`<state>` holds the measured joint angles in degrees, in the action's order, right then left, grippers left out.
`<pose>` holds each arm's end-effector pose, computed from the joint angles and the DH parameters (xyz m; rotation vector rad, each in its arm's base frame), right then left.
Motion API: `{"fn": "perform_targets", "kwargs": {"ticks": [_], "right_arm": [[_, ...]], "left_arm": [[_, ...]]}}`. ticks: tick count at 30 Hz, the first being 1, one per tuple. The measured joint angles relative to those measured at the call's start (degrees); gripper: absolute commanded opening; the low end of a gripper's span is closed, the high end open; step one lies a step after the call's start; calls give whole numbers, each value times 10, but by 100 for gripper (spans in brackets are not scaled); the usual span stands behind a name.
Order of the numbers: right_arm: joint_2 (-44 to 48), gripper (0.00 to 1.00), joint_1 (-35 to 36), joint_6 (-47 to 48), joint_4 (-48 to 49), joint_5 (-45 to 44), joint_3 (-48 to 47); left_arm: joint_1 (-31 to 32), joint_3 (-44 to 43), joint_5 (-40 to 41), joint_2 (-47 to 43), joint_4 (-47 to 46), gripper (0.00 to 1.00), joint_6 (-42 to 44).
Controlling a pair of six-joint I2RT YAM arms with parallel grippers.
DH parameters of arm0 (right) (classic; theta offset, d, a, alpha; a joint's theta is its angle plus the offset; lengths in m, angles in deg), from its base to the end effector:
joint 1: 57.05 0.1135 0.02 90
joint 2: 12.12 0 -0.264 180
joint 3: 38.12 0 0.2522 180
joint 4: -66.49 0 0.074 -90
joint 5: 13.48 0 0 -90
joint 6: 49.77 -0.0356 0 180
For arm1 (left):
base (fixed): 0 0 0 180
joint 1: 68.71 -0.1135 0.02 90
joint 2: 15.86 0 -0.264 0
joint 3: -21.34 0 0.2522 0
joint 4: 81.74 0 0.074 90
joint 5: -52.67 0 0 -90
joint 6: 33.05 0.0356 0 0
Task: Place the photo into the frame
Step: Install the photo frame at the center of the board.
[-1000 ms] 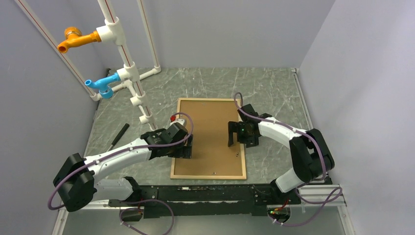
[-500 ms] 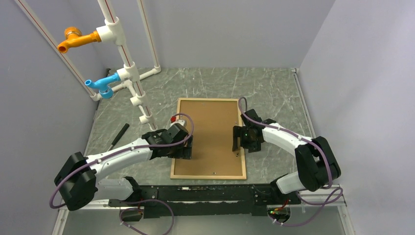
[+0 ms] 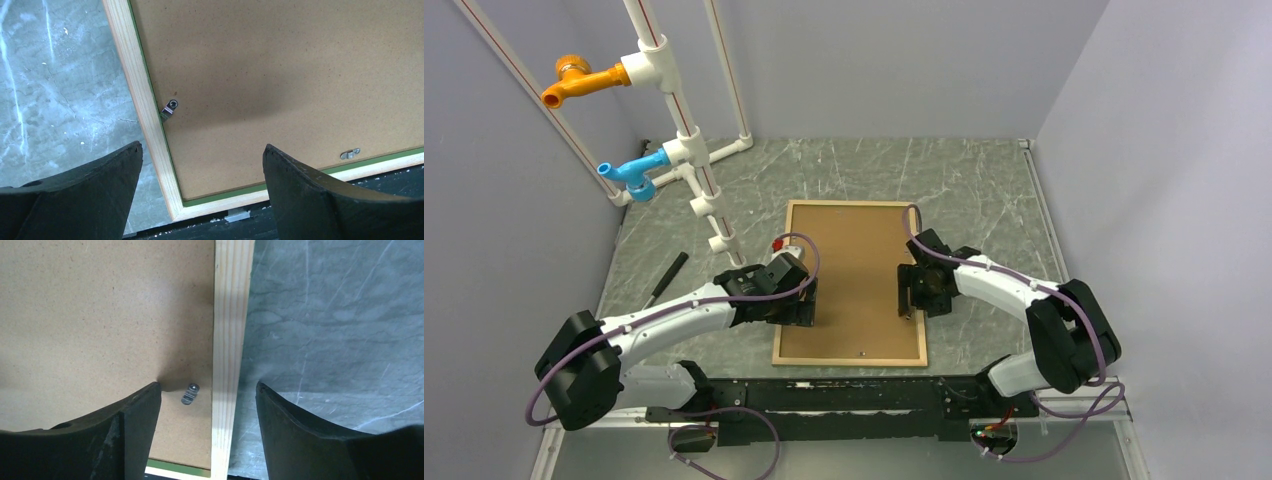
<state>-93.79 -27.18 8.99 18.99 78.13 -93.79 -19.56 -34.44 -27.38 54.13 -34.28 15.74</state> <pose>0.2072 0.1202 0.1591 0.0287 2.8973 0.2486 0.1524 -0.1669 0.2037 0.1256 2.6531 -0.3125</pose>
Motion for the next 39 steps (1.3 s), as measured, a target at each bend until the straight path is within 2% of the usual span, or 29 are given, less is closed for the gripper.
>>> {"fn": "perform_targets", "kwargs": {"ticks": [3,6,11,14,32,33,35,37,39], "right_arm": [[0,62,8,-10,0,-1,1],[-1,51,11,-23,2,2,2],[-3,12,9,-28,-12,0,-3],[-7,0,9,-24,-31,-3,-13],[-27,0,20,-29,-57,-17,-37],[-26,13,20,-29,-57,-17,-37],[-26,52,20,-29,-56,-16,-37],[-25,71,20,-33,-51,-15,-37],[-25,82,21,-30,-47,-19,-34]], "left_arm": [[0,0,1,0,0,92,0],[0,0,2,0,0,92,0],[0,0,3,0,0,92,-1],[0,0,4,0,0,92,-1],[-3,0,4,10,2,91,-1],[-4,0,3,10,3,91,-2],[-9,0,2,10,2,91,-2],[-15,3,-3,8,-2,91,-3],[-27,17,-16,-5,-9,91,-5]]}}
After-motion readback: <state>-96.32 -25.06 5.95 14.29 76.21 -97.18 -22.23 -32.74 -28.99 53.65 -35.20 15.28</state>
